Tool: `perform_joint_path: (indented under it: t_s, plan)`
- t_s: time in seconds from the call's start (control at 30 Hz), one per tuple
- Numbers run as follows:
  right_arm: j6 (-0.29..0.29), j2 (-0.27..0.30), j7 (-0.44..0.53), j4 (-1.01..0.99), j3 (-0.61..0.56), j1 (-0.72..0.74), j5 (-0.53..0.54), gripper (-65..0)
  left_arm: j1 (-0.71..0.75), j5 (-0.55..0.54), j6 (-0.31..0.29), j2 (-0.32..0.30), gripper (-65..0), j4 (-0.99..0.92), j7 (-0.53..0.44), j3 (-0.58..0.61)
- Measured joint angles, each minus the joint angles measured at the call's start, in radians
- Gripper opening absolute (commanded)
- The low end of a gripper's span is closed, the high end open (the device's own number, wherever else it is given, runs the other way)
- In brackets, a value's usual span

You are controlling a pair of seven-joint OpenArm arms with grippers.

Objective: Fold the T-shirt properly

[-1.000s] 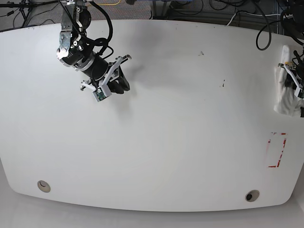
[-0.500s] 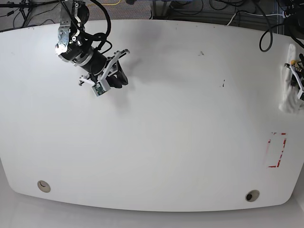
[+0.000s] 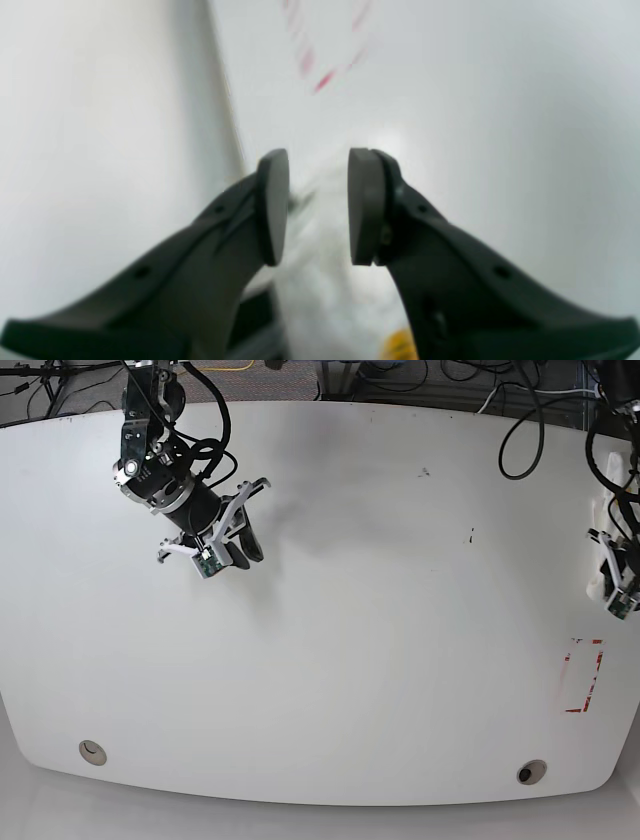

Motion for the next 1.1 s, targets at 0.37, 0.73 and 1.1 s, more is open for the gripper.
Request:
perform_joint_path:
  t_s: [0.37, 0.73, 1.1]
  plan:
    - [0.011, -0.103, 0.394, -0.081, 0.069, -0.026, -0.333, -54.1, 0.062, 0.013, 0.178, 0.208, -47.6, 0.048, -0.176, -0.013]
    - [-0.012, -0.106, 0.513, -0.139, 0.185, -0.162, -0.282, -54.2, 0.291, 0.013, 0.252, 0.454, -47.4, 0.045, -0.554, -0.005]
    - [-0.008, -0.108, 0.52, -0.138, 0.294, -0.367, -0.136, -54.2, 0.52, 0.015, 0.252, 0.544, -47.6, 0.045, -0.622, 0.109]
